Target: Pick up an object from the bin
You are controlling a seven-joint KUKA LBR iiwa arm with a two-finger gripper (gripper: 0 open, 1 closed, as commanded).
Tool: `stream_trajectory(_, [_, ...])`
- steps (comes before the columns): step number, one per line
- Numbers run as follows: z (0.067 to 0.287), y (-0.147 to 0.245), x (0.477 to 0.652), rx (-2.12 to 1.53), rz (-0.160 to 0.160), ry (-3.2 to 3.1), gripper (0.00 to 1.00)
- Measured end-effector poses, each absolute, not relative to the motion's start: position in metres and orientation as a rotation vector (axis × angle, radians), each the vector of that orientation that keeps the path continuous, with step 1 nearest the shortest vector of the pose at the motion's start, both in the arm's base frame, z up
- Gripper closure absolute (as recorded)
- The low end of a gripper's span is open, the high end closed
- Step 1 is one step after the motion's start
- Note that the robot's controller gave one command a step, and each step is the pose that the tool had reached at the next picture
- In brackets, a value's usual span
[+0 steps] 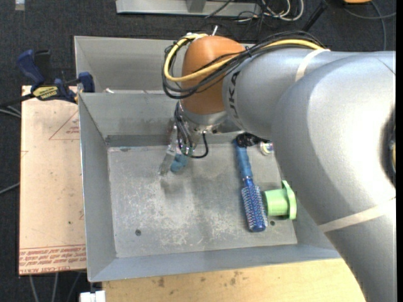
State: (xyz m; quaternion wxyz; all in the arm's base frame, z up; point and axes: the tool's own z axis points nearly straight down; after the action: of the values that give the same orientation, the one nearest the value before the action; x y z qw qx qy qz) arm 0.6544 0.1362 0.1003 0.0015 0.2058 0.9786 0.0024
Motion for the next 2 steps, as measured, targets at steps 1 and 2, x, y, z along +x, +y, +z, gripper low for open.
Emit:
stream_trajectory(1, [0.0757,0.1141,0.6402,0.981,0.014,2.968,0.00])
stream_trajectory(2, [0.0746,0.1142,0.6389,0.983,0.011,2.973,1.00])
